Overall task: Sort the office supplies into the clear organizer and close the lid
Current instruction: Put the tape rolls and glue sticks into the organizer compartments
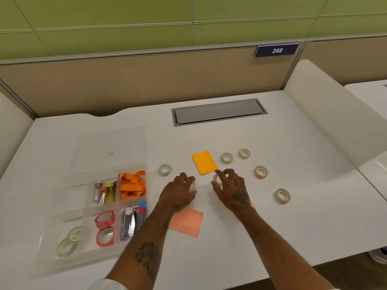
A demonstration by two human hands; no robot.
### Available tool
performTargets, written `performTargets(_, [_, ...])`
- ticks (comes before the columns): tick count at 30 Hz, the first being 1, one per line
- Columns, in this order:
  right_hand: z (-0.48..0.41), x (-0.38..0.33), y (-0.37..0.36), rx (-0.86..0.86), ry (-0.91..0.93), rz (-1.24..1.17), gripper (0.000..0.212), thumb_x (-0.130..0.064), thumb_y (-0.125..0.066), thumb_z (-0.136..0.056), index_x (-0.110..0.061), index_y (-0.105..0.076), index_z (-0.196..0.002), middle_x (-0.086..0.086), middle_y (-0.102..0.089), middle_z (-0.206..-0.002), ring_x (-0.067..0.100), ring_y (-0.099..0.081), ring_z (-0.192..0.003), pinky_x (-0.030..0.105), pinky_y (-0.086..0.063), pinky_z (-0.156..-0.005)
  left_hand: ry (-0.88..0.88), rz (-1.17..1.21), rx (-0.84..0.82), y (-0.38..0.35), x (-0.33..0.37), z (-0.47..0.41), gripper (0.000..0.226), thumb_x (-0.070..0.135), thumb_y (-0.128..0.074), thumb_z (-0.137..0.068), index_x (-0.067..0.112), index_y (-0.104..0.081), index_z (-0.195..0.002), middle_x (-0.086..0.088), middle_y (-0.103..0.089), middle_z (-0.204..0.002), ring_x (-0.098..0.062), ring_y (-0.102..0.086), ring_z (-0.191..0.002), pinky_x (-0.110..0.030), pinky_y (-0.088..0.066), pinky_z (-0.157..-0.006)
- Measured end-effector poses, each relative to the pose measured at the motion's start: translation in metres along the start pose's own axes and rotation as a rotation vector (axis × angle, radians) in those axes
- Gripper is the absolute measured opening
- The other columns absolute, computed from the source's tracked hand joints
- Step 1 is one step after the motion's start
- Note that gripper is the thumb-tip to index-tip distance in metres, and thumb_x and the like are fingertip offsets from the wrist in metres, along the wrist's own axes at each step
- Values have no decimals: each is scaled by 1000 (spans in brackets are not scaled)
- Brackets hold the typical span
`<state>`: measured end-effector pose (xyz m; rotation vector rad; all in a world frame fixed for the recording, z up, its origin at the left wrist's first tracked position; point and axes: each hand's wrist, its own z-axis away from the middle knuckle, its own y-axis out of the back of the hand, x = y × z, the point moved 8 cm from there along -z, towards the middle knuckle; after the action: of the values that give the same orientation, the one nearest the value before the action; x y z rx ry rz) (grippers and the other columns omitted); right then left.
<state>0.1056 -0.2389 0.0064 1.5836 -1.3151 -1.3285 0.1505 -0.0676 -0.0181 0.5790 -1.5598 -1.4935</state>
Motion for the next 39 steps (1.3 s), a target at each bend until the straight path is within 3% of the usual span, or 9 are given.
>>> performTargets(4, [-11,-45,0,20,42,-51,41,-36,-61,-89,-17,-61,-125,12,-60,-114,31,-62,-95,40,-49,-79,4,10,88,31,-25,25,54,46,-45,-96,20,-40,-143,-8,-45,-134,-25,-48,-120,-40,-48,-90])
performTargets(10, [-18,-138,-9,13,156,-108,42,-36,-61,-89,-19,-59,-128,11,-59,-112,29,-60,-96,40,-47,-80,73,9,202,77,-86,82,49,41,-51,-92,14,-53,-133,-10,-50,-126,-27,-53,-110,-39,-48,-85])
performTargets(18, [-2,-271,-32,-24,336,-152,41,-36,-54,-92,-17,-57,-128,10,-59,-114,28,-60,-99,39,-50,-80,206,-34,246,105,-175,177,49,38,-51,-93,14,-51,-135,-13,-51,-128,-32,-53,-108,-43,-51,-83])
performTargets(23, [14,-342,-43,-42,413,-241,37,-28,-64,-85,-14,-63,-120,13,-58,-112,30,-60,-99,41,-51,-82,297,-46,244,108,-227,229,50,43,-45,-95,19,-45,-139,-6,-47,-130,-25,-51,-110,-40,-49,-86])
performTargets(28, [30,-387,-57,-104,442,-230,43,-32,-58,-90,-15,-58,-129,14,-58,-119,28,-57,-107,40,-51,-89,310,-94,220,106,-255,260,52,46,-43,-95,22,-42,-142,-3,-47,-132,-24,-50,-113,-39,-49,-85])
performTargets(39, [33,-421,-78,-159,513,-199,47,-39,-55,-91,-19,-53,-133,10,-59,-116,21,-58,-102,34,-51,-86,351,-75,168,88,-289,268,54,49,-41,-97,21,-41,-142,-2,-47,-137,-22,-41,-127,-37,-44,-94])
